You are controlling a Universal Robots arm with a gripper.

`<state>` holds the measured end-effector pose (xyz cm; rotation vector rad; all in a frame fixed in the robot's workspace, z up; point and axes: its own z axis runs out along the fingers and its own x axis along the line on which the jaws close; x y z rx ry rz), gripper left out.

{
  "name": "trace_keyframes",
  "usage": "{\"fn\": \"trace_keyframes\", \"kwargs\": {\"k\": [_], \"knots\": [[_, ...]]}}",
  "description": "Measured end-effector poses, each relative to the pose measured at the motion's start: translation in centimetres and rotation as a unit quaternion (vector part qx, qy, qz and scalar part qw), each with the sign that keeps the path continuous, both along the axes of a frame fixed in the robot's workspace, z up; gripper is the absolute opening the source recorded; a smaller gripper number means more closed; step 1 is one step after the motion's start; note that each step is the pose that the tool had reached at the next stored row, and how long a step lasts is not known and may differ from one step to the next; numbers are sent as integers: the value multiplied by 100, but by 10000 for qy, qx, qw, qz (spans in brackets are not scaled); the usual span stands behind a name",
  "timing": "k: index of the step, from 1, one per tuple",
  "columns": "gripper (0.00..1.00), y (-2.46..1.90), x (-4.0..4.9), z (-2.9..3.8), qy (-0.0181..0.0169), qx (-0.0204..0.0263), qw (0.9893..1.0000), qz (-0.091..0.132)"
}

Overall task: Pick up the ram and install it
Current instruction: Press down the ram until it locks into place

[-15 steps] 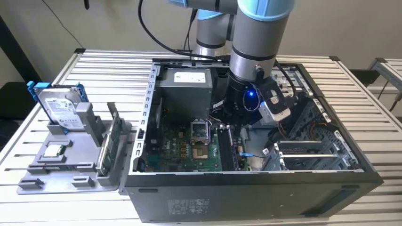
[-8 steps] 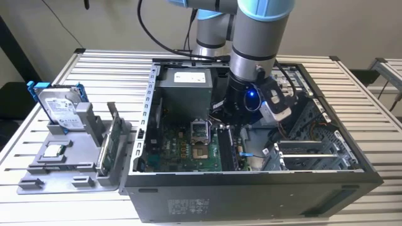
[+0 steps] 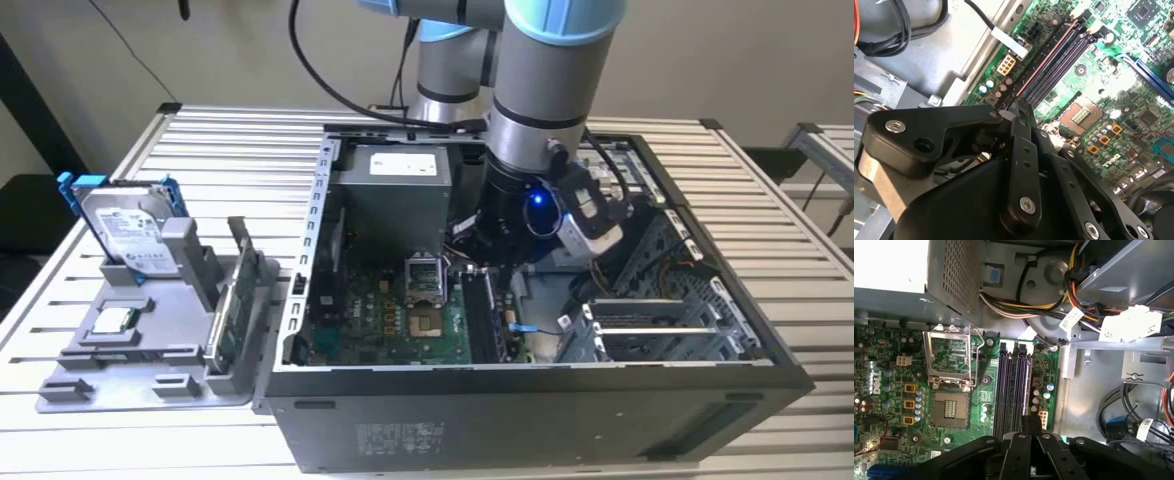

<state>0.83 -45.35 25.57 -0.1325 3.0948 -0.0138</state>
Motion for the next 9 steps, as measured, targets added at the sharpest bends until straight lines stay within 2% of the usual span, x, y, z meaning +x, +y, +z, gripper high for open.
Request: {"fn": "trace_keyframes", "kwargs": {"k": [4, 9], "knots": [[11, 0, 0, 0, 0, -3, 9998, 197], [11, 0, 0, 0, 0, -9, 9990, 445]]}}
